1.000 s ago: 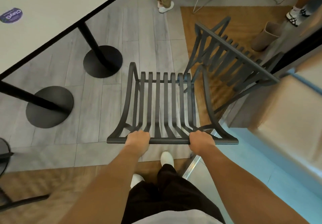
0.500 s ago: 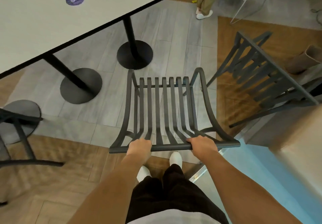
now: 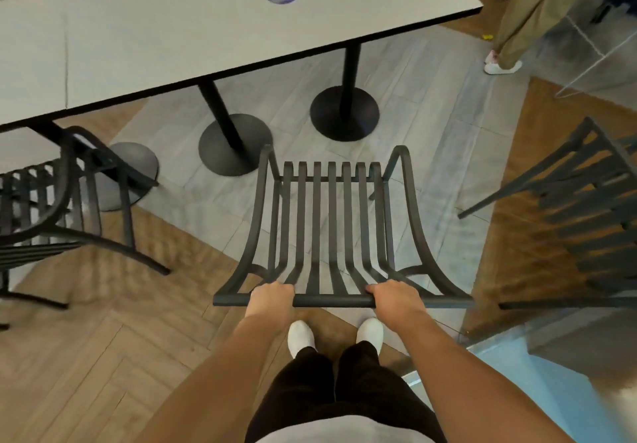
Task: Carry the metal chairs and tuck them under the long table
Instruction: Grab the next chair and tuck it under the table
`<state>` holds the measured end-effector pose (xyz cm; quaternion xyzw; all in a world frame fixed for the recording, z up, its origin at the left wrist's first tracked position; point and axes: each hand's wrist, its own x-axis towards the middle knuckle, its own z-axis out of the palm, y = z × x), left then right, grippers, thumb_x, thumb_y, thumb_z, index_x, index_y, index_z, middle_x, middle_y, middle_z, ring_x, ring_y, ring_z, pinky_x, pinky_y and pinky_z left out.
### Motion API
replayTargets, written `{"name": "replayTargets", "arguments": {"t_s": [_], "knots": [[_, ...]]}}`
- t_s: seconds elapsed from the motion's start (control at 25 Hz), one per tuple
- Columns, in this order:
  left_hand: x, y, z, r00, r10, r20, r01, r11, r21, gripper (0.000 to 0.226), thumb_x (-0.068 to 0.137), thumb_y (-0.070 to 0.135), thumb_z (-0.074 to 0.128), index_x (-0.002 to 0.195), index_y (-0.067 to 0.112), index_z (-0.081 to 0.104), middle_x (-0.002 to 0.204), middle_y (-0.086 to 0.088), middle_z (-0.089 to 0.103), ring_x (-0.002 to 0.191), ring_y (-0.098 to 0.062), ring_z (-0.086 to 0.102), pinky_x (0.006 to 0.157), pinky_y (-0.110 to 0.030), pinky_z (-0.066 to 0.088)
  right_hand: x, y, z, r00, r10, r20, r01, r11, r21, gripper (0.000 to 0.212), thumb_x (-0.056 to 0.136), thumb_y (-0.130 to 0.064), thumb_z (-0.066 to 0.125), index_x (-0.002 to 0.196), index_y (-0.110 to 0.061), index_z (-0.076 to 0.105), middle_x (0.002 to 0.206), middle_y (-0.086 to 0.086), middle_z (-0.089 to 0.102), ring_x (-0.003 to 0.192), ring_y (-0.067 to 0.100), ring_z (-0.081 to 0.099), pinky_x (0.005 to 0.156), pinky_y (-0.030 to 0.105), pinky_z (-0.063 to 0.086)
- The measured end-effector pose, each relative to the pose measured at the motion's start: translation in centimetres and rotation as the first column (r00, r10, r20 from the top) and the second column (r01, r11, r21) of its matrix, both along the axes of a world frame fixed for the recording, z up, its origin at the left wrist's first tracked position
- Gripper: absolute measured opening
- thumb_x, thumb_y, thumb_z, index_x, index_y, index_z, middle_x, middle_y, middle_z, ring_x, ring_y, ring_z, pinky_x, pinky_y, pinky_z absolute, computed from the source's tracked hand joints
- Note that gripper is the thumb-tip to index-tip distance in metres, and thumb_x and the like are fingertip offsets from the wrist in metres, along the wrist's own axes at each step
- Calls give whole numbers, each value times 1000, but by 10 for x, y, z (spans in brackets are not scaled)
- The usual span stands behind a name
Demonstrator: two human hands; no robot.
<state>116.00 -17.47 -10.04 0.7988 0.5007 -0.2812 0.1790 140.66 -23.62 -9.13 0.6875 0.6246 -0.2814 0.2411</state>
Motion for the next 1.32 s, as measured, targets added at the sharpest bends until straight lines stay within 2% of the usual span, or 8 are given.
{"name": "replayTargets", "arguments": {"t_s": [0.32, 0.64, 1.0, 1.32], "knots": [[-64, -11, -1, 980, 195, 26, -195, 981, 0, 22, 103, 16, 50, 121, 22, 62, 111, -2, 69, 101, -24, 65, 89, -37, 52, -57, 33, 2, 989, 144, -15, -144, 990, -6, 42, 100, -4, 50, 135, -26, 60, 120, 6, 67, 115, 28, 62, 98, 44, 51], [-126, -25, -3, 911, 405, 83, -409, 911, 45, 27, 102, 18, 49, 123, 26, 64, 111, 1, 69, 102, -21, 64, 88, -34, 49, -120, 73, -6, 952, 306, -4, -305, 952, 26, 46, 99, -3, 51, 136, -28, 61, 122, 5, 68, 115, 28, 64, 96, 44, 53], [-166, 2, -7, 895, 445, 29, -445, 895, -5, 27, 101, 16, 52, 125, 22, 62, 112, -2, 68, 103, -24, 65, 89, -37, 53, -165, 111, -9, 922, 387, 7, -387, 922, 33, 38, 102, -11, 57, 137, -24, 60, 125, 6, 65, 115, 29, 64, 98, 44, 52], [-195, 43, -12, 897, 442, 12, -442, 897, 21, 21, 101, 19, 55, 119, 21, 65, 108, 0, 68, 100, -20, 66, 91, -35, 55, -192, 143, -9, 929, 369, -19, -367, 928, 62, 39, 101, -12, 57, 138, -24, 60, 127, 7, 60, 115, 30, 64, 97, 42, 52]]}}
